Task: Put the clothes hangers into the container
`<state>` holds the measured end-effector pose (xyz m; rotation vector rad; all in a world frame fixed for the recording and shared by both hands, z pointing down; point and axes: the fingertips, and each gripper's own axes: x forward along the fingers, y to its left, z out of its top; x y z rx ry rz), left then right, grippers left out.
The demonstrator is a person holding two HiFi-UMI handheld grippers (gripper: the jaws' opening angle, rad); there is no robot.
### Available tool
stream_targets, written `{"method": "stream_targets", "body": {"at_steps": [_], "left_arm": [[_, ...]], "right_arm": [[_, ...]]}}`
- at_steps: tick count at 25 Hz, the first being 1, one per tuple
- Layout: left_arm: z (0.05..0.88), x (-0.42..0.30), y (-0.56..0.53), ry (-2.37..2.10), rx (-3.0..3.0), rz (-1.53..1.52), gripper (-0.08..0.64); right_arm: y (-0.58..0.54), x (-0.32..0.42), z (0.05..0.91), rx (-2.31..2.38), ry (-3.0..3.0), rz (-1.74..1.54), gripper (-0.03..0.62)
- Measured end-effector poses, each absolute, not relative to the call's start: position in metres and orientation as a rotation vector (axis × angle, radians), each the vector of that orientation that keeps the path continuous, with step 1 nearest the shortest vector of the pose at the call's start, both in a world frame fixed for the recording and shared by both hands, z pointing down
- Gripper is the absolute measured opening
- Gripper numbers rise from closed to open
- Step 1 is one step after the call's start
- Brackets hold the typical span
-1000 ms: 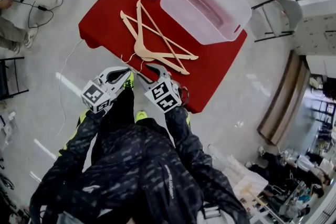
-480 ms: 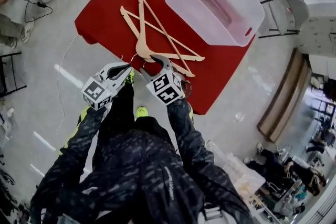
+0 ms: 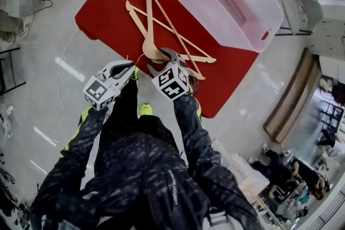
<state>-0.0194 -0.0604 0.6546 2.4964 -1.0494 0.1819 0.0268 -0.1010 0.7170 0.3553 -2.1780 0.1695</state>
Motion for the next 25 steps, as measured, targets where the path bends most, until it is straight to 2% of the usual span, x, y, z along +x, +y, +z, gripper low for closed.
{"method": "stream_targets", "body": {"at_steps": [18, 25], "left_arm": [[0.657, -0.028, -0.071, -1.020, 2.475, 0.131, 0.012], [0.653, -0.034, -0.068, -1.036, 2.464, 0.123, 0.012]], "right_arm": [[-0.109, 0.024, 0.746, 0.254, -2.046, 0.184, 0.264], [-0.104, 0.024, 0.744, 0.252, -2.036, 0.208, 0.231]]}}
